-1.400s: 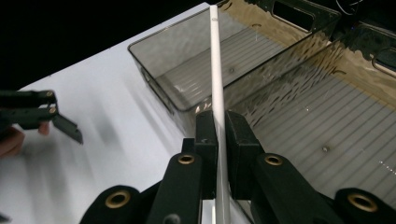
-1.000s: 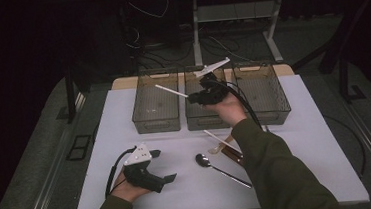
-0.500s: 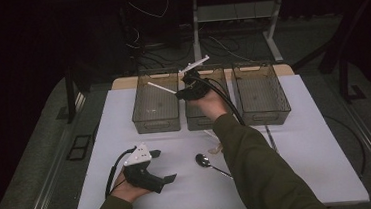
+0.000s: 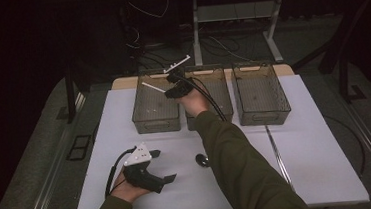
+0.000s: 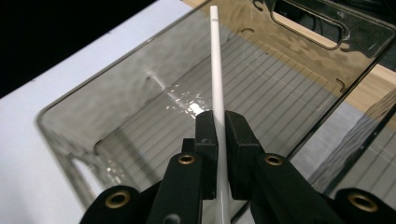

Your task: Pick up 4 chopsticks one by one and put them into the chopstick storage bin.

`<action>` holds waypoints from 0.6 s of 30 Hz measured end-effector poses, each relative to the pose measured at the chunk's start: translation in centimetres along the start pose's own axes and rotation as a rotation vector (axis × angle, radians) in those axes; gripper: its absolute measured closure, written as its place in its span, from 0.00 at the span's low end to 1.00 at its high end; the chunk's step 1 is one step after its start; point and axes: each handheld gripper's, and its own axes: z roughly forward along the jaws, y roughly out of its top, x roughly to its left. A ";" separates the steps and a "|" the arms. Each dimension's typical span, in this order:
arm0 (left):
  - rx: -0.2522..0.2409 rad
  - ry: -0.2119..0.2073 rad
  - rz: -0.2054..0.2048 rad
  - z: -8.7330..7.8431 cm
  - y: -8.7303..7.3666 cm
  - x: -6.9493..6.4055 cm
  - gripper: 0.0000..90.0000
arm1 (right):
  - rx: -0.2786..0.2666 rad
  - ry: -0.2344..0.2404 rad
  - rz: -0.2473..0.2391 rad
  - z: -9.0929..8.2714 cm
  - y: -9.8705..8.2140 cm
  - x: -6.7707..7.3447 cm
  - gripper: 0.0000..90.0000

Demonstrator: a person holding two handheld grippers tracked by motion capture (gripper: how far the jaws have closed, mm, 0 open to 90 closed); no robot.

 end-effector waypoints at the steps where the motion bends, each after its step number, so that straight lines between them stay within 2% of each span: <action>1: -0.001 -0.001 -0.002 0.0 0.0 0.0 0.00 | 0.002 -0.006 0.004 0.3 0.1 0.0 0.94; 4: 0.000 -0.002 -0.006 0.0 0.0 0.0 0.00 | 0.018 -0.017 0.013 1.0 0.4 0.1 0.94; 8: 0.003 -0.004 -0.004 0.1 0.0 0.0 0.00 | 0.038 -0.025 0.001 1.9 0.5 0.4 0.94; 18: 0.009 -0.007 0.000 0.1 0.1 -0.1 0.00 | 0.077 -0.033 0.007 3.3 0.6 0.8 0.94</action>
